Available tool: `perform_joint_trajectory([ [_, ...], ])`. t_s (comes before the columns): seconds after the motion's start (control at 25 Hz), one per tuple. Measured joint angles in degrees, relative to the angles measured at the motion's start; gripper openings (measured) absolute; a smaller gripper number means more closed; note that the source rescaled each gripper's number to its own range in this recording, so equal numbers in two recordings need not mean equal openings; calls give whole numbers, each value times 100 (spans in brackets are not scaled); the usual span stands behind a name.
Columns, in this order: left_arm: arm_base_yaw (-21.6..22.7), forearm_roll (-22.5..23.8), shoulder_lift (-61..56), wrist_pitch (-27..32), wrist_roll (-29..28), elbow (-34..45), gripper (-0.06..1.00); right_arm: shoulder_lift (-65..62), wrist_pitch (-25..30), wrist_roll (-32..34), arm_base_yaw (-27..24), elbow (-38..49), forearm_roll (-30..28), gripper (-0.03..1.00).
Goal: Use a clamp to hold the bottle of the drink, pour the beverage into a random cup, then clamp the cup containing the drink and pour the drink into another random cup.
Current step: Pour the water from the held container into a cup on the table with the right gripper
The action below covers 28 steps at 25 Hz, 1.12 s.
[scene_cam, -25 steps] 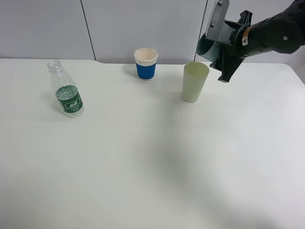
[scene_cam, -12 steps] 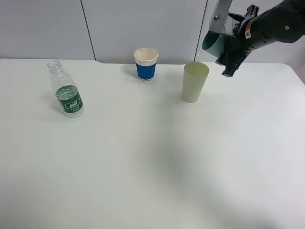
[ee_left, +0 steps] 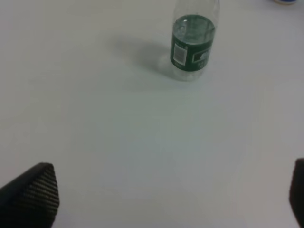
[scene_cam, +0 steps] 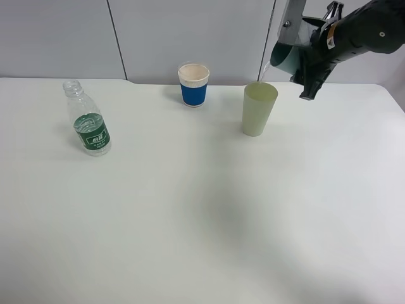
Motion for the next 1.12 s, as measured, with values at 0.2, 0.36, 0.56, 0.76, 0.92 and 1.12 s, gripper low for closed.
perform_joint_trajectory([
  [0.2, 0, 0, 0, 0, 0, 0, 96, 0, -5, -335, 0, 0, -6, 1],
  [0.36, 0, 0, 0, 0, 0, 0, 96, 0, -5, -433, 0, 0, -6, 1],
  [0.56, 0, 0, 0, 0, 0, 0, 96, 0, -10, -466, 0, 0, -179, 1],
  [0.76, 0, 0, 0, 0, 0, 0, 96, 0, -10, -479, 5, 0, -365, 1],
  [0.92, 0, 0, 0, 0, 0, 0, 96, 0, -10, -479, 5, 0, -529, 1],
  [1.12, 0, 0, 0, 0, 0, 0, 96, 0, -16, -479, 5, 0, -652, 1],
])
